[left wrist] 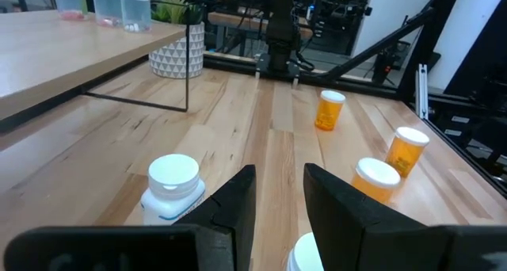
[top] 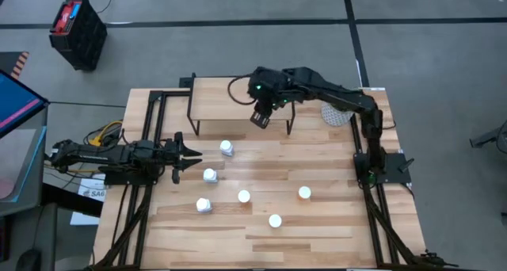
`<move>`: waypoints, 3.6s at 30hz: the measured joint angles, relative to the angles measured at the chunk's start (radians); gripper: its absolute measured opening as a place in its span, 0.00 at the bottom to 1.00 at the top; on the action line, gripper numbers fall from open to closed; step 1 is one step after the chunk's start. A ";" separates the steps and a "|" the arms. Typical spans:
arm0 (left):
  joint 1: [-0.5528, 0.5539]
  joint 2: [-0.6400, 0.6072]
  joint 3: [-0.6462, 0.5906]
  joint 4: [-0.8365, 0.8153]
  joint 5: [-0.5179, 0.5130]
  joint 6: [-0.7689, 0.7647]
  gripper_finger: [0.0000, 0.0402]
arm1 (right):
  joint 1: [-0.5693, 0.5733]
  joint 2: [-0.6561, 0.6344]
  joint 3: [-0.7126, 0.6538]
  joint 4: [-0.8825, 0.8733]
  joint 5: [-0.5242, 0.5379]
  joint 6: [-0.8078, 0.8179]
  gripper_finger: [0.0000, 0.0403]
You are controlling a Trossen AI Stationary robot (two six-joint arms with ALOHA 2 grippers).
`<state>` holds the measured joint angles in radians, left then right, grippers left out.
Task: Pick and place medicine bottles onto shelf by color
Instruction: Put the transparent pill bottle aligned with the other transparent pill bottles on the shelf, then adjust the right orange pill bottle
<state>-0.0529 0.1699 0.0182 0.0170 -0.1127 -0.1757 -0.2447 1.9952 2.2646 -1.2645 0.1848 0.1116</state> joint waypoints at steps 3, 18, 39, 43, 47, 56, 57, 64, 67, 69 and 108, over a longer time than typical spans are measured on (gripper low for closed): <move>0.000 0.000 0.000 0.000 0.000 0.000 0.24 | 0.000 0.045 -0.002 0.017 0.008 -0.059 0.39; 0.000 0.013 0.000 0.001 -0.005 0.000 0.24 | 0.051 0.185 0.000 -0.092 0.327 -0.208 0.27; 0.000 0.013 0.000 0.001 -0.006 0.000 0.24 | 0.039 0.185 0.000 -0.219 0.419 -0.188 0.26; 0.000 0.013 0.000 0.001 -0.006 0.000 0.24 | 0.035 0.185 0.000 -0.222 0.419 -0.188 0.26; 0.000 0.013 0.000 0.001 -0.006 0.000 0.24 | 0.034 0.185 0.000 -0.223 0.419 -0.188 0.26; 0.000 0.013 0.000 0.001 -0.006 -0.001 0.24 | 0.071 0.185 0.000 -0.215 0.415 -0.199 0.26; 0.000 0.013 0.000 0.001 -0.006 0.000 0.24 | 0.077 0.185 0.000 -0.216 0.414 -0.199 0.26; 0.000 0.013 0.000 0.001 -0.006 -0.001 0.24 | 0.177 0.175 0.063 -0.254 0.397 -0.166 0.26; 0.000 0.013 0.000 0.001 -0.007 -0.001 0.24 | 0.239 0.164 0.086 -0.306 0.378 -0.175 0.26; 0.000 0.013 0.000 0.001 -0.007 -0.001 0.24 | 0.268 0.126 0.054 -0.308 0.330 -0.203 0.26; 0.000 0.013 0.000 0.001 -0.003 -0.005 0.24 | 0.667 -0.769 -1.167 0.339 0.127 0.356 0.26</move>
<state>-0.0528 0.1833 0.0181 0.0177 -0.1158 -0.1810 0.4227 1.2261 1.0980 -0.9252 0.3122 0.4671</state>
